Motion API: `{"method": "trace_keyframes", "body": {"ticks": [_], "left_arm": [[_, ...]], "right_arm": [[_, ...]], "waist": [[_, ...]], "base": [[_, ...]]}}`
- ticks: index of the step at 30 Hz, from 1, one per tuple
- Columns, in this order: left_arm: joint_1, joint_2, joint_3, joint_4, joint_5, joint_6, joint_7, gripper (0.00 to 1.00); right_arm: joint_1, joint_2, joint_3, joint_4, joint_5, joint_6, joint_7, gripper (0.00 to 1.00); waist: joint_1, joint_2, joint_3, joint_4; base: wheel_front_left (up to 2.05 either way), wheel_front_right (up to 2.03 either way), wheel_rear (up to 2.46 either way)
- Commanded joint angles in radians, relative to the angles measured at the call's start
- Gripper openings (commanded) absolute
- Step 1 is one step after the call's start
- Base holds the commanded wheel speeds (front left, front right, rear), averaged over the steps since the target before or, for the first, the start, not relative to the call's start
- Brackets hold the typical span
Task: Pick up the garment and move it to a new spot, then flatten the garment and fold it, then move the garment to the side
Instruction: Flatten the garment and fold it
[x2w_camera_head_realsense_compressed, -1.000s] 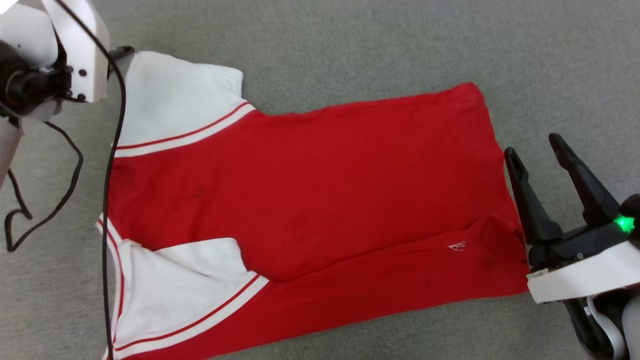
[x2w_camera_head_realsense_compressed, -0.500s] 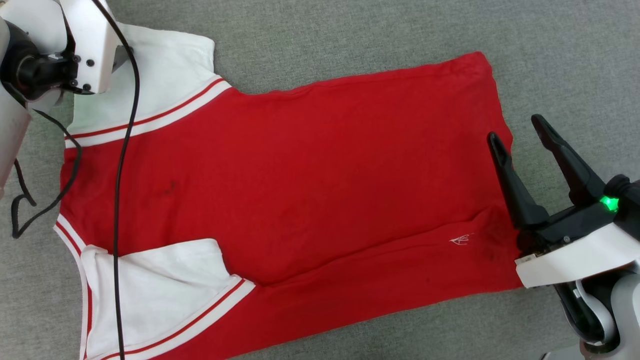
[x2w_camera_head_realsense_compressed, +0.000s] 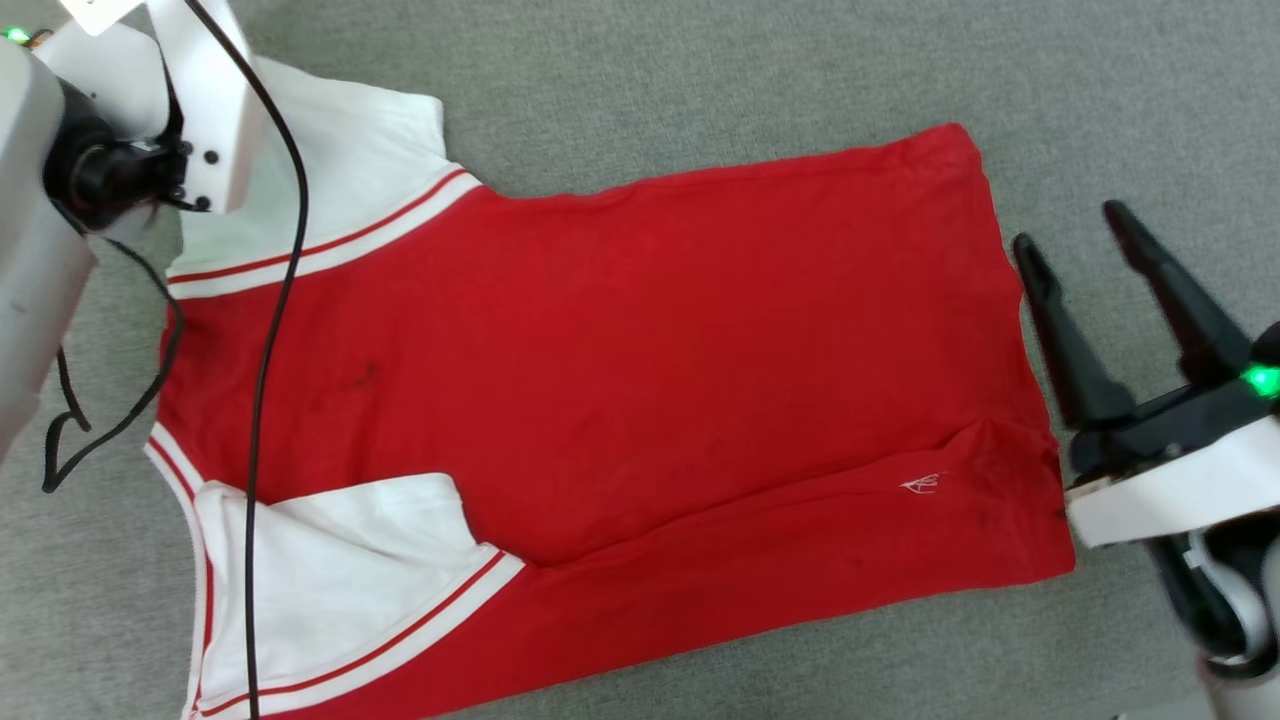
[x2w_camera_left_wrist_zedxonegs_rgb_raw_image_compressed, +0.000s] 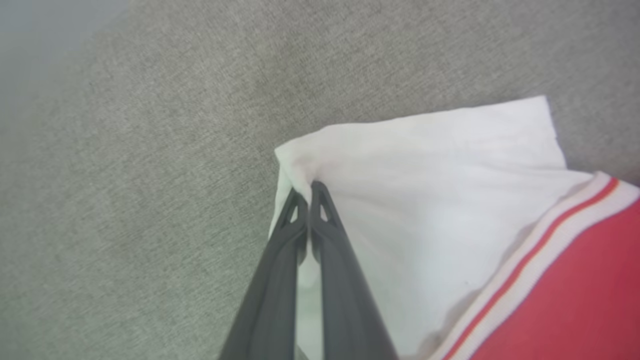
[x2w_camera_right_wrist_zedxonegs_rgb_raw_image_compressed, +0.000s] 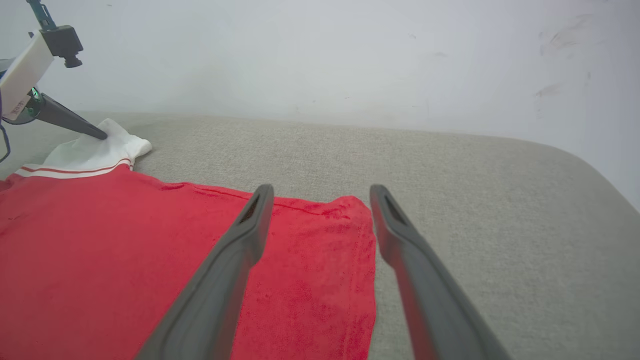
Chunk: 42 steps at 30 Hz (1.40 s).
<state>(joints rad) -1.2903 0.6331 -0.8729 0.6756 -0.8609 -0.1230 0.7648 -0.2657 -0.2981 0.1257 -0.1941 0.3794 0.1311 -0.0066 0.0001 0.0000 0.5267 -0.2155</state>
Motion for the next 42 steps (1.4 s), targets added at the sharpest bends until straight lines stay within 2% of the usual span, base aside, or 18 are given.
{"method": "trace_keyframes", "body": {"ticks": [1,5,7,13,16,21,24,30,37,42], "left_arm": [[0.018,-0.011,-0.001,-0.013,-0.005,-0.004,-0.042,0.0],[0.034,-0.015,-0.014,-0.037,0.005,-0.004,-0.098,0.0],[0.044,-0.013,-0.025,-0.062,0.011,-0.005,-0.132,0.0],[0.081,-0.002,-0.053,-0.15,0.016,-0.006,-0.218,0.0],[0.094,0.001,-0.063,-0.196,0.02,-0.006,-0.248,0.0],[0.095,0.002,-0.07,-0.264,0.034,-0.004,-0.28,0.0],[0.085,-0.002,-0.069,-0.299,0.043,0.002,-0.296,0.0],[0.074,0.0,-0.069,-0.361,0.059,0.014,-0.315,0.0],[0.067,-0.004,-0.07,-0.399,0.067,0.024,-0.328,0.0],[0.071,-0.007,-0.07,-0.396,0.063,0.022,-0.341,0.0]], "right_arm": [[-0.028,-0.028,-0.022,-0.001,0.0,-0.001,0.012,1.0],[-0.054,-0.069,-0.049,0.0,0.003,-0.001,0.058,1.0],[-0.084,-0.109,-0.047,0.004,0.02,-0.001,0.121,1.0],[-0.21,-0.27,0.005,0.081,0.126,-0.001,0.385,1.0],[-0.275,-0.329,0.042,0.141,0.189,-0.001,0.522,1.0],[-0.383,-0.395,0.126,0.234,0.275,-0.001,0.738,1.0],[-0.444,-0.414,0.178,0.29,0.292,-0.001,0.818,1.0],[-0.539,-0.389,0.265,0.414,0.288,-0.001,0.86,1.0],[-0.585,-0.357,0.371,0.573,0.268,-0.001,0.821,1.0],[-0.565,-0.347,0.442,0.657,0.307,-0.001,0.793,1.0]], "waist": [[-0.0001,0.0,-0.027,0.017],[-0.0001,0.0,-0.058,0.04],[-0.0001,0.0,-0.075,0.053],[-0.0001,0.0,-0.105,0.099],[-0.0001,0.0,-0.105,0.121],[-0.0001,0.0,-0.088,0.157],[-0.0001,0.0,-0.071,0.178],[-0.0001,0.0,-0.038,0.213],[-0.0001,0.0,-0.01,0.235],[-0.0001,0.0,-0.007,0.24]], "base": [[0.0,0.0,0.0],[0.0,0.0,0.0],[0.0,0.0,0.0],[0.0,0.0,0.0],[0.0,0.0,0.0],[0.0,0.0,0.0],[0.0,0.0,0.0],[0.0,0.0,0.0],[0.0,0.0,0.0],[0.0,0.0,0.0]]}}
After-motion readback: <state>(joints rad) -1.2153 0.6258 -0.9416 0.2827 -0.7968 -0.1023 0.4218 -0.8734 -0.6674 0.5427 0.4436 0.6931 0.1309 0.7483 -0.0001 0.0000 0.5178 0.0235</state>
